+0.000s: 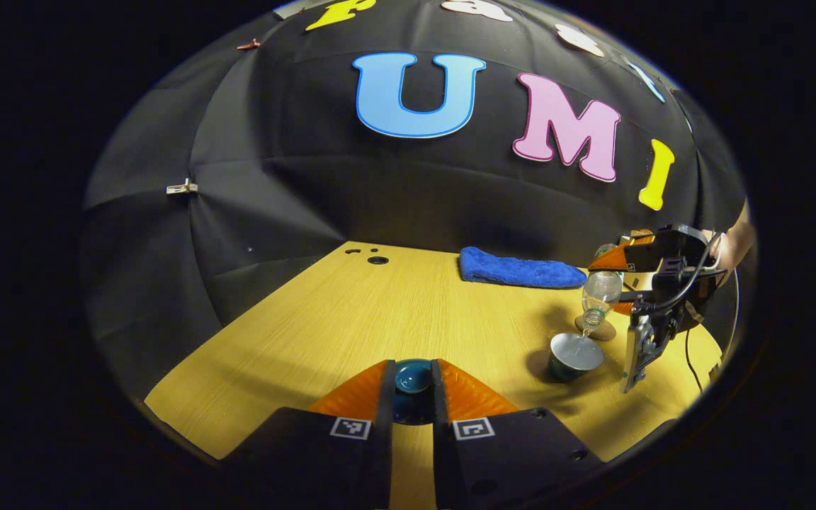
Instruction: Open the teacup lid with one hand, grasp the water bottle and pour water into the teacup with the other hand; after pouring, place the water bottle on the coaster and then close the teacup lid.
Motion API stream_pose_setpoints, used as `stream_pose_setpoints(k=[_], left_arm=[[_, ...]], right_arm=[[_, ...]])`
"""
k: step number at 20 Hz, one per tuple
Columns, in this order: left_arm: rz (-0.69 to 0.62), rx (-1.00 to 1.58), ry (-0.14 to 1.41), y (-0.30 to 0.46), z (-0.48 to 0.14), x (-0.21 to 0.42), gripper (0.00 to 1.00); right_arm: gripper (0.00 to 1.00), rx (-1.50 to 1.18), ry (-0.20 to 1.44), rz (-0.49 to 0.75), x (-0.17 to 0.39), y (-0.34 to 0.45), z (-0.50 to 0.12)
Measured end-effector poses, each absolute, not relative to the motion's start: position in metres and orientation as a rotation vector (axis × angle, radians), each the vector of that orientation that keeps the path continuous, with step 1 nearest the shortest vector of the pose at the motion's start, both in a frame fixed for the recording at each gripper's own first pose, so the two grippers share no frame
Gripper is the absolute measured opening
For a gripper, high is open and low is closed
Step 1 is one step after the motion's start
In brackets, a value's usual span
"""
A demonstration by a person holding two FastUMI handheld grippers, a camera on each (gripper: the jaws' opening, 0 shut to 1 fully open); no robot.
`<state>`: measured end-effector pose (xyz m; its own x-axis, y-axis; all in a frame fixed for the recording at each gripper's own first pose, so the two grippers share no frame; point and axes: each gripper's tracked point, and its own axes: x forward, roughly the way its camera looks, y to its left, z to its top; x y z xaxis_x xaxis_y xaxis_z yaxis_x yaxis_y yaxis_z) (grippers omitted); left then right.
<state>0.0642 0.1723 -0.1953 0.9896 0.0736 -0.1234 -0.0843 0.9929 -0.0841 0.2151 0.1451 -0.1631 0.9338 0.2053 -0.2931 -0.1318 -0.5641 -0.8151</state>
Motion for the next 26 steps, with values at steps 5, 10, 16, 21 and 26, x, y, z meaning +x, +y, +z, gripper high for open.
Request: stream_pose_setpoints(k=[5,10,16,21,26], left_arm=[[0.084,-0.095,0.12,0.17,-0.194,0.063,0.28],[0.09,-0.094,0.123,0.168,-0.194,0.062,0.24],[0.096,-0.095,0.13,0.165,-0.198,0.057,0.24],[0.098,-0.075,0.124,0.164,-0.196,0.056,0.28],[0.097,-0.063,0.127,0.16,-0.196,0.053,0.28]], right_arm=[[0.67,-2.159,-0.087,0.439,0.218,0.148,-0.148],[0.67,-2.175,-0.098,0.424,0.219,0.148,-0.145],[0.64,-2.201,-0.123,0.437,0.218,0.153,-0.145],[0.67,-2.222,-0.129,0.439,0.218,0.154,-0.145],[0.67,-2.236,-0.136,0.447,0.219,0.155,-0.146]])
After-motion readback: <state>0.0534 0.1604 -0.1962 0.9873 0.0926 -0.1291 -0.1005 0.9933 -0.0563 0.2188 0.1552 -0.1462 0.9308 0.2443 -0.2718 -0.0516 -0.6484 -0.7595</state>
